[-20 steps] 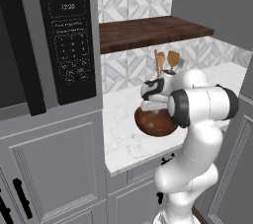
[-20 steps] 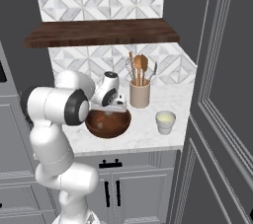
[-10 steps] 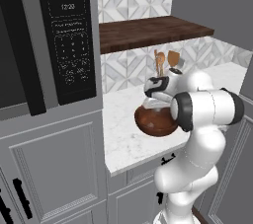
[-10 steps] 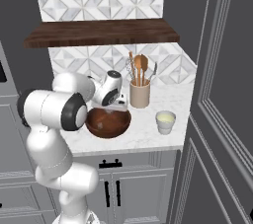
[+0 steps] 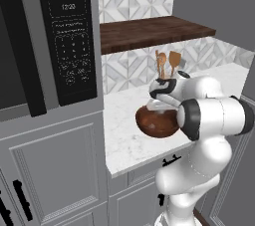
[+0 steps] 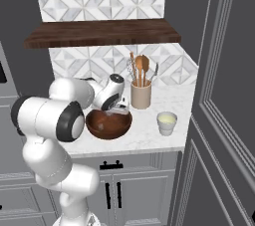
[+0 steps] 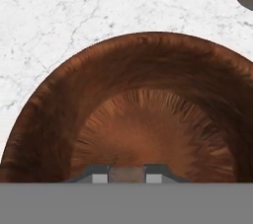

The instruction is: Grab a lemon wedge from the fridge and one ice cube from the ice bowl, and put them in the glass of lemonade.

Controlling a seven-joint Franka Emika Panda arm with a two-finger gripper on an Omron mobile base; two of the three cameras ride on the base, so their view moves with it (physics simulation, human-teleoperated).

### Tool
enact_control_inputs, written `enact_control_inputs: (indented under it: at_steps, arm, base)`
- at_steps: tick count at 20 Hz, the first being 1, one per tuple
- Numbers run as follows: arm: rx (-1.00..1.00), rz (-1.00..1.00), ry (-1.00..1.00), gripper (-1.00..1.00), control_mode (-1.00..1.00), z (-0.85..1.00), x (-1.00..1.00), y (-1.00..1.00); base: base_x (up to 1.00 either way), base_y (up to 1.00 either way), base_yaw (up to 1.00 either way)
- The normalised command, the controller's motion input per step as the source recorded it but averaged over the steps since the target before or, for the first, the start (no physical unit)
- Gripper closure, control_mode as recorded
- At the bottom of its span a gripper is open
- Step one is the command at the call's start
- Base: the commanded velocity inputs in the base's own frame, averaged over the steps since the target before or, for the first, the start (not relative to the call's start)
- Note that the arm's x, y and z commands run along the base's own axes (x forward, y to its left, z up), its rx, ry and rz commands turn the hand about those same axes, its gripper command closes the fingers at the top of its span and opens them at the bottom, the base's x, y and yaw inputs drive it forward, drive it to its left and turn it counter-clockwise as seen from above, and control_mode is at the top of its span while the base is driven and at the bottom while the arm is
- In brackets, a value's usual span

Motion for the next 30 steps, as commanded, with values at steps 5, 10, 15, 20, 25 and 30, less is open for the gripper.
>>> enact_control_inputs:
  at_steps: [5, 10, 15, 20, 25, 30]
  arm:
    - [0.00, -0.02, 0.02, 1.00, -1.00, 0.32, 0.00, -0.56]
    - [-0.05, -0.09, 0.07, 1.00, -1.00, 0.60, 0.03, -0.65]
    - [-0.13, -0.16, 0.22, 1.00, -1.00, 0.23, 0.22, -0.62]
    - [-0.03, -0.19, 0.19, 1.00, -1.00, 0.00, 0.08, -0.77]
    - [0.00, -0.18, 0.02, 1.00, -1.00, 0.00, 0.00, -0.90]
    - [0.00, -0.15, 0.01, 1.00, -1.00, -0.26, 0.01, -0.63]
  base:
    - [0.00, 0.00, 0.00]
    - [0.00, 0.00, 0.00]
    - [0.00, 0.00, 0.00]
    - [0.00, 0.00, 0.00]
    - [0.00, 0.00, 0.00]
    - [0.00, 0.00, 0.00]
